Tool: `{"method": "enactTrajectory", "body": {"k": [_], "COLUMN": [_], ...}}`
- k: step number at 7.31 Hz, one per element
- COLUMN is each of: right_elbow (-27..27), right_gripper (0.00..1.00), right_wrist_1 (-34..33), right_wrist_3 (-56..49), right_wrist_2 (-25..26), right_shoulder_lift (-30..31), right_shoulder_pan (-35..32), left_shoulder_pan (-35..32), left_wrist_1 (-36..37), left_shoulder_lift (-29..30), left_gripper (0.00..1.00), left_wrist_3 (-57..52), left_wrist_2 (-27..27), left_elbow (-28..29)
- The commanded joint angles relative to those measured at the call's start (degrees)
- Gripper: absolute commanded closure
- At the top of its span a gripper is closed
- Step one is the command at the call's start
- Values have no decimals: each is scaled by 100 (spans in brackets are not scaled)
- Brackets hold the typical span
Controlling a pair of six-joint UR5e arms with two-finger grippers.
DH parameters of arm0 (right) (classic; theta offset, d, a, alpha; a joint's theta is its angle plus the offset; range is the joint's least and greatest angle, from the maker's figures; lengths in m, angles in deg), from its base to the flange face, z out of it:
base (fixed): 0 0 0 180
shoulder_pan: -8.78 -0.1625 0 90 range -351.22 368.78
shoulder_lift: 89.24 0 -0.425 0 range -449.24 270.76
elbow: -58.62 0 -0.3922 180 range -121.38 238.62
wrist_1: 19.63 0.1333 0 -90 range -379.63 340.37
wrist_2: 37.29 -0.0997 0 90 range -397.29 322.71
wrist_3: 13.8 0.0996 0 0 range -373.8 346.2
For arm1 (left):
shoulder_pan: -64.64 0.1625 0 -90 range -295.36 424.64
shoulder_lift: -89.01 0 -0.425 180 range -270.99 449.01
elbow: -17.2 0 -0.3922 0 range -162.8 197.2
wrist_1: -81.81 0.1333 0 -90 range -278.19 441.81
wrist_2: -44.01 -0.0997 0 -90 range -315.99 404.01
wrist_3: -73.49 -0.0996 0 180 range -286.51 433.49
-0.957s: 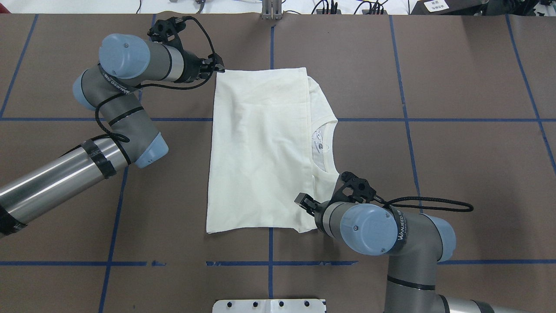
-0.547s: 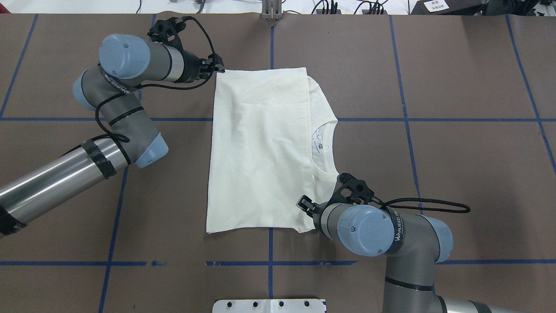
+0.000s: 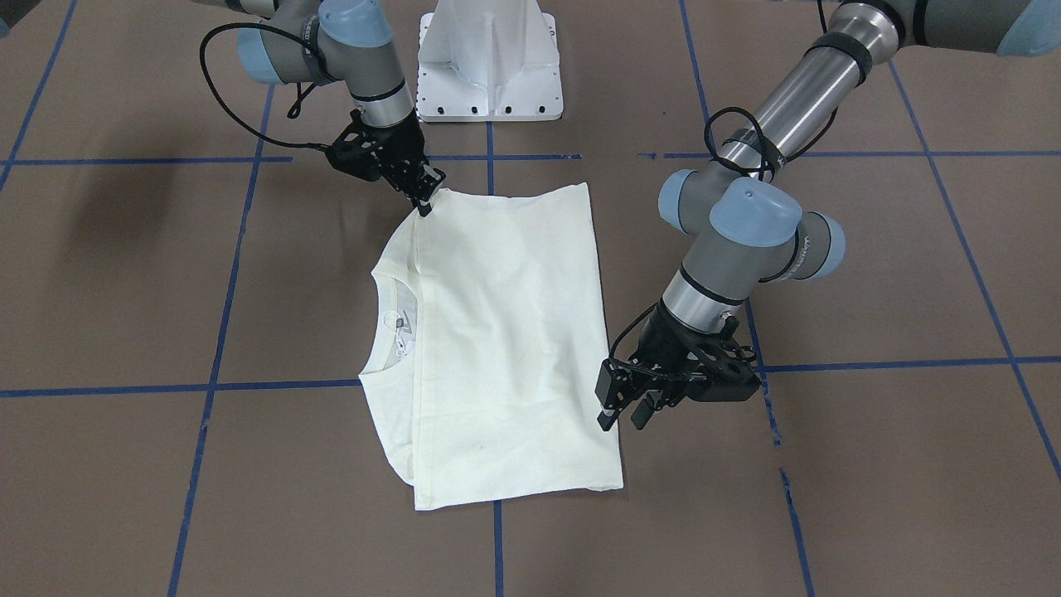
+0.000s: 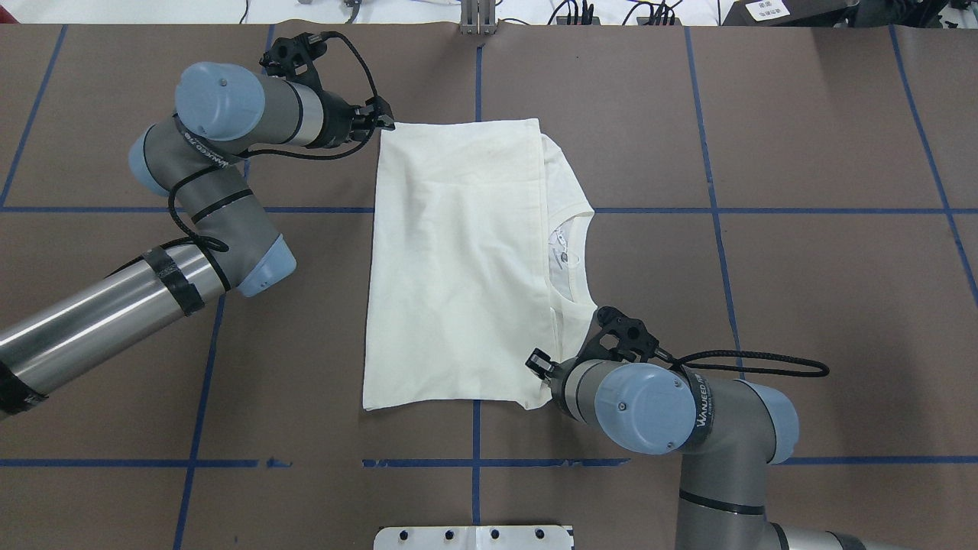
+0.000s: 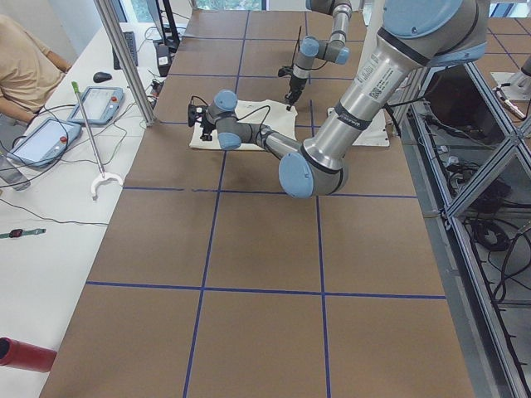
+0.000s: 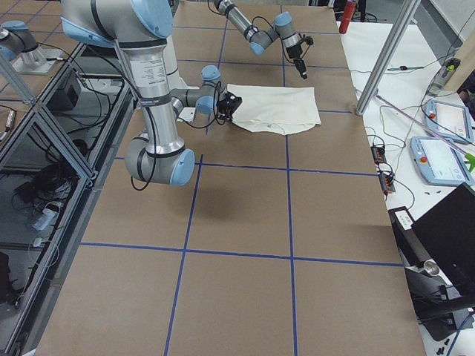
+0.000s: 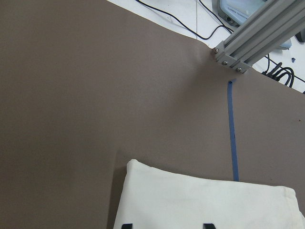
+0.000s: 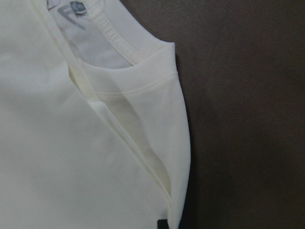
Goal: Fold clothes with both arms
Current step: 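Move the left gripper to the near edge beside the right gripper and grasp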
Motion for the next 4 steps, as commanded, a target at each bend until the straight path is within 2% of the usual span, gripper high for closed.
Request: {"method": "enactTrajectory", "body": {"k": [1, 3, 4], "right_elbow": [-265, -529, -565], "right_gripper": [100, 100, 100], "right_wrist_1": [-6, -6, 3], "right_wrist_3": [-1, -1, -1], "right_wrist_2": [-14, -22, -31], "right_shoulder_lift": [67, 181, 208], "right_shoulder_pan": [-14, -23, -23], "left_shoulder_pan": [343, 765, 1099], "left_wrist_1": [248, 732, 777], "left_shoulder_lift": [-47, -1280, -1792], "left_gripper": [40, 38, 38], "left_wrist_3": [252, 718, 1102], "left_wrist_2": [-2, -19, -28], "left_elbow": [-568, -2305, -2905]}}
